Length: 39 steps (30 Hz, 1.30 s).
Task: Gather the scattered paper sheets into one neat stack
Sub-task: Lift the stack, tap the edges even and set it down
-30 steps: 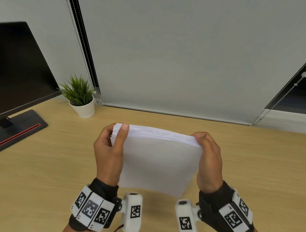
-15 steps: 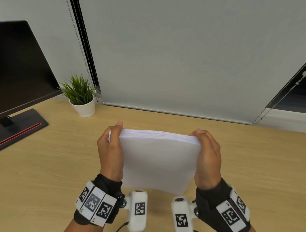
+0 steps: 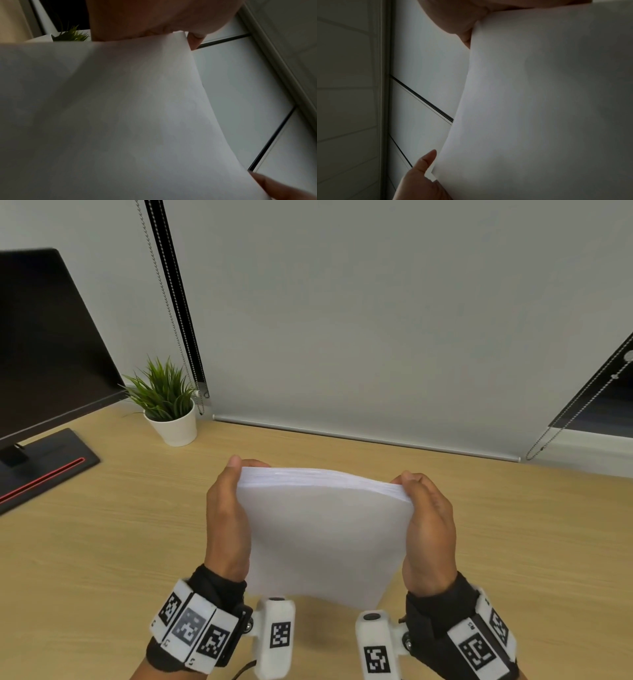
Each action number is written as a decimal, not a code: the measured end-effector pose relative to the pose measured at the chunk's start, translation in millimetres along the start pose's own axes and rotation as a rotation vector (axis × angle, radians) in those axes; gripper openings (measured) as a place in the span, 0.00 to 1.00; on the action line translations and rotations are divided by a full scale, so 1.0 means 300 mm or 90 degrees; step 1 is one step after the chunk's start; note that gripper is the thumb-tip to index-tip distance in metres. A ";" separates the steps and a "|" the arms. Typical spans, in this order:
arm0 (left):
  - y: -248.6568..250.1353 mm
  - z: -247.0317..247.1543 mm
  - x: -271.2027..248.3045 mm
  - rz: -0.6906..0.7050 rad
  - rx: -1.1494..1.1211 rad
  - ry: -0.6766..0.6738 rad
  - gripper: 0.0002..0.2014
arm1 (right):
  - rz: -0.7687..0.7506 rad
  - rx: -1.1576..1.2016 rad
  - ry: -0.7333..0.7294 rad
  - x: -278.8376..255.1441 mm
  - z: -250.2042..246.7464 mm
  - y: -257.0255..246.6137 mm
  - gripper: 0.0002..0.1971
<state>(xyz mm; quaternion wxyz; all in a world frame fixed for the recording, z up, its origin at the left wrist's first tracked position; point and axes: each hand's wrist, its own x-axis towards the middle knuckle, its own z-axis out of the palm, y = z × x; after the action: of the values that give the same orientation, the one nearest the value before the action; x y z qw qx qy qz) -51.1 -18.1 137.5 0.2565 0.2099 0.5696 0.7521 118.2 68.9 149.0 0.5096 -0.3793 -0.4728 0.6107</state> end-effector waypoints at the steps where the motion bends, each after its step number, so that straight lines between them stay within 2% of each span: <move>1: -0.005 -0.002 0.000 0.000 0.006 -0.010 0.21 | 0.007 0.004 -0.005 -0.001 0.000 -0.002 0.15; 8: -0.004 -0.021 0.008 0.025 0.017 -0.048 0.16 | 0.007 0.033 -0.011 0.007 0.003 -0.010 0.16; 12: -0.014 -0.031 0.014 0.057 0.017 -0.063 0.18 | 0.000 0.026 -0.015 0.014 0.005 -0.006 0.15; 15: -0.023 -0.031 0.007 0.092 0.043 -0.082 0.16 | -0.018 -0.022 -0.008 0.018 0.008 0.014 0.12; 20: -0.029 -0.036 0.005 0.094 0.035 -0.066 0.13 | -0.087 -0.118 0.025 0.016 0.010 0.021 0.04; 25: -0.030 -0.027 -0.001 0.114 0.043 -0.048 0.15 | -0.115 -0.155 0.025 0.006 0.008 0.019 0.11; 32: -0.036 -0.021 -0.001 0.125 0.034 -0.034 0.16 | -0.131 -0.137 0.016 0.016 -0.002 0.033 0.12; 34: -0.031 -0.028 0.004 0.128 0.012 -0.061 0.19 | -0.135 -0.115 0.011 0.022 -0.008 0.032 0.10; 36: -0.037 -0.058 0.019 0.122 -0.022 -0.118 0.29 | -0.135 -0.049 -0.020 0.029 -0.026 0.034 0.10; 38: -0.058 -0.103 0.041 0.100 -0.065 -0.203 0.36 | -0.157 -0.011 -0.107 0.035 -0.062 0.044 0.17; 39: -0.078 -0.126 0.050 0.103 -0.057 -0.246 0.35 | -0.170 -0.004 -0.159 0.037 -0.083 0.054 0.21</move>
<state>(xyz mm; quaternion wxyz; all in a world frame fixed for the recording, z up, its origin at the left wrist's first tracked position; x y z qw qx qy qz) -82.2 -31.9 105.2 0.3089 0.3838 0.4571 0.7405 135.4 84.1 127.1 0.5222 -0.2359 -0.5807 0.5783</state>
